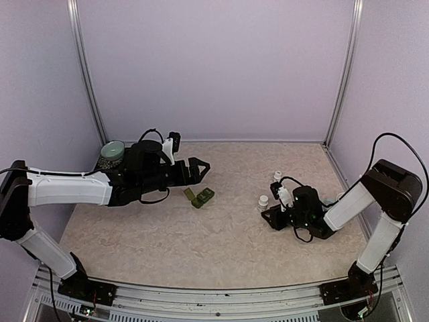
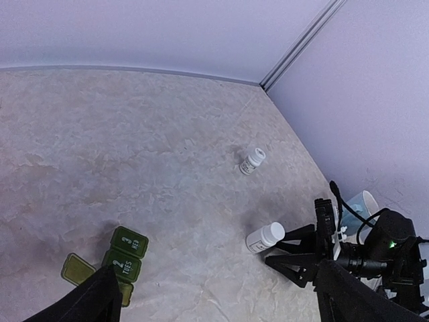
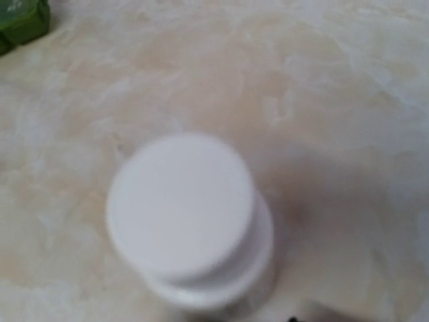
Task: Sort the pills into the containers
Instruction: Pick up the pill bottle from the center of the board, then pass from the right arm to the left
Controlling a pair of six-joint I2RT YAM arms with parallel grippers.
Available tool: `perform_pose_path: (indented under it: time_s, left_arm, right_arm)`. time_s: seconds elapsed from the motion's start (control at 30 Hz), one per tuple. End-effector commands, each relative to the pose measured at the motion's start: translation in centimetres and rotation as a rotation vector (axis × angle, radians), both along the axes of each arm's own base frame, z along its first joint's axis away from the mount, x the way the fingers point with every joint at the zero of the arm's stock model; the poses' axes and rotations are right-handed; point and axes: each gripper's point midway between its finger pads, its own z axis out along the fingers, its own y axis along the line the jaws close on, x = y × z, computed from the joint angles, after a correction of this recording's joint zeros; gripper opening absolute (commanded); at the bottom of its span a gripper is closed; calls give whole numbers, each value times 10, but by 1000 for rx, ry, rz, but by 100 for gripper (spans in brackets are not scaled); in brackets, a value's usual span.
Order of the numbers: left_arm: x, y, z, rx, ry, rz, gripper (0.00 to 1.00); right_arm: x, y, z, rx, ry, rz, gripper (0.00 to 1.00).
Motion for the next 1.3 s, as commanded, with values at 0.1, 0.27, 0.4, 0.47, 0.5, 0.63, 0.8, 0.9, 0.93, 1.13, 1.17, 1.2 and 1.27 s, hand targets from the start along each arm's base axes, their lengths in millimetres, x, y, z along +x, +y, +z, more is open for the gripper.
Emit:
perform_pose_path:
  time_s: [0.1,0.27,0.4,0.47,0.5,0.63,0.8,0.9,0.93,1.13,1.17,1.2,1.27]
  left_arm:
    - [1,-2,7,-26,-19,-4,99]
    - [-1,-1,7,-26,-16,-3,99]
    - [-2,0,5,-24,-15,-4,99]
    - [-2,-1,4,-24,-12,-8,99]
    - [-2,-2,3,-25,-11,-10,99]
    - [-3,-12,0,-15,-3,-44,99]
    - [-7,-35,-10,49,5,-102,99]
    - [-14,-53,-16,75,10,-168,99]
    - [-17,-59,-17,84,8,-192,99]
    - [-33,-91,-24,147,-6,-293,99]
    - [-36,-96,-22,149,-15,-308,99]
    - [-39,-101,-20,151,-26,-320,99]
    - [-44,-110,-15,149,-48,-346,99]
  right_arm:
    - [13,15,-1,2,-16,16,45]
    - [21,19,-10,-8,-9,10,42]
    - [20,22,-11,3,-23,22,35]
    - [19,23,-11,0,-24,27,28]
    - [18,24,-12,-3,-22,34,24]
    - [13,26,-6,-9,-37,51,22]
    - [4,36,13,-10,-79,93,20]
    - [-8,48,37,10,-107,146,20]
    - [-13,52,45,13,-118,168,20]
    - [-44,68,85,65,-133,277,20]
    - [-47,68,89,71,-133,285,20]
    - [-50,69,95,81,-135,295,20]
    - [-55,71,103,95,-139,312,20]
